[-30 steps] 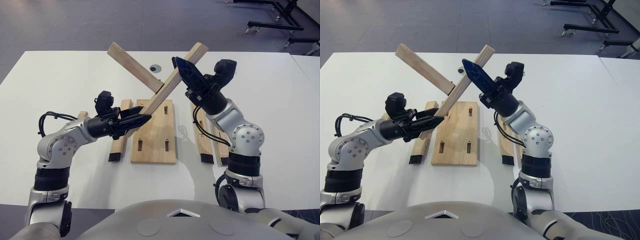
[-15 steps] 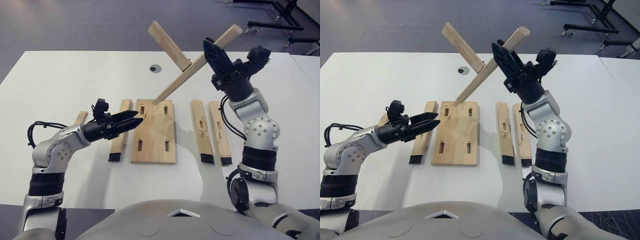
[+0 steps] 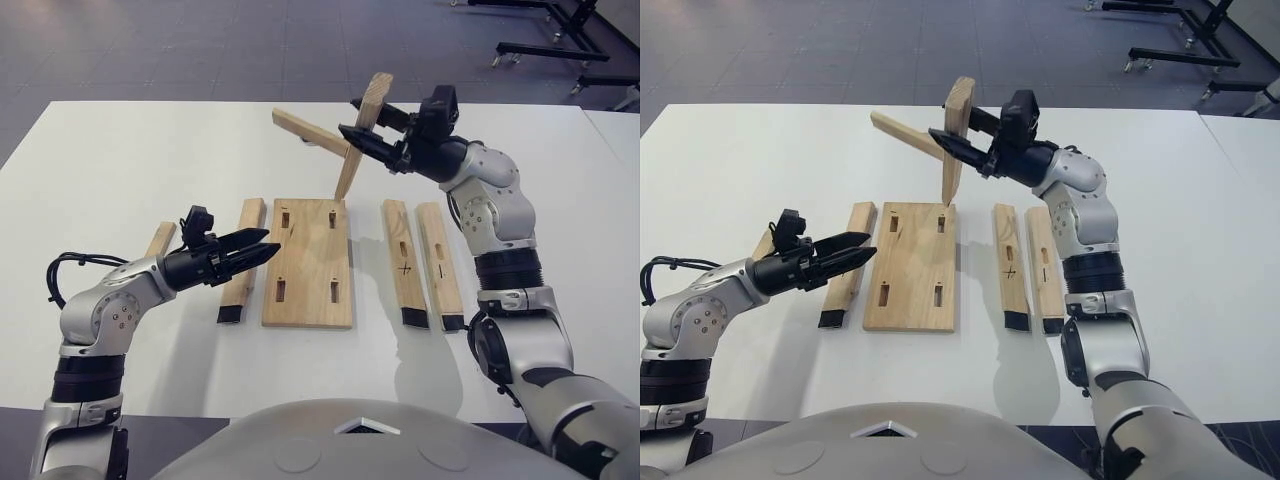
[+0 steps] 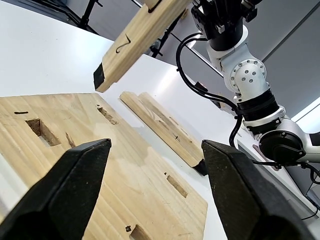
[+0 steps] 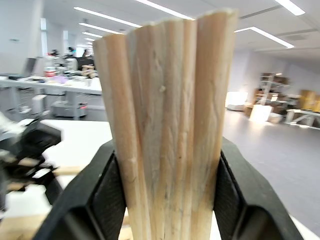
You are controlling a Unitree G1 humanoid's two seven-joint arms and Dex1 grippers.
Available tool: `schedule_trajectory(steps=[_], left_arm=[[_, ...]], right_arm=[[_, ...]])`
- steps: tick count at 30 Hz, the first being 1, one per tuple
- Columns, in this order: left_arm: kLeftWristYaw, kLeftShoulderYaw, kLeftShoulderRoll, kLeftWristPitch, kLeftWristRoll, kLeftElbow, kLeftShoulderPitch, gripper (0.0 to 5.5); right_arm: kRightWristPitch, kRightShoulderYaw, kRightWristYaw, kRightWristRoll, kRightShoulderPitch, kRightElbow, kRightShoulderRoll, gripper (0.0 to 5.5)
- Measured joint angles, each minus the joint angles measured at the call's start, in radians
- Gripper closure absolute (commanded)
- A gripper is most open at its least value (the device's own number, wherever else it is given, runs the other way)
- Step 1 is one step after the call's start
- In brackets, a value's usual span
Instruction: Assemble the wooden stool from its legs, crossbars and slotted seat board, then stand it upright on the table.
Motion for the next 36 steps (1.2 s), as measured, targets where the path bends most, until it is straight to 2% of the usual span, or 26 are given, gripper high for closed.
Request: schedule_trajectory(steps=[6,18,36], left_arm=[[0.002,0.013,0.002,0.000,-0.001,0.018,-0.001,2.18],[0.003,0.040,-0.003,-0.002,-0.006,0.049,-0.001,2.18],[0.005,0.037,-0.008,-0.025,0.014,0.076,-0.001,2.18]], right_arm=[[0.000,-0.004,0.109,0.018,-0.005,0.040,-0.009,3.44],[-0.022,-0.015,0.113,0.014,0.012,0.051,0.023,3.44],[0.025,-0.011,0.192,0.060,0.047,0.022,0.006,3.44]])
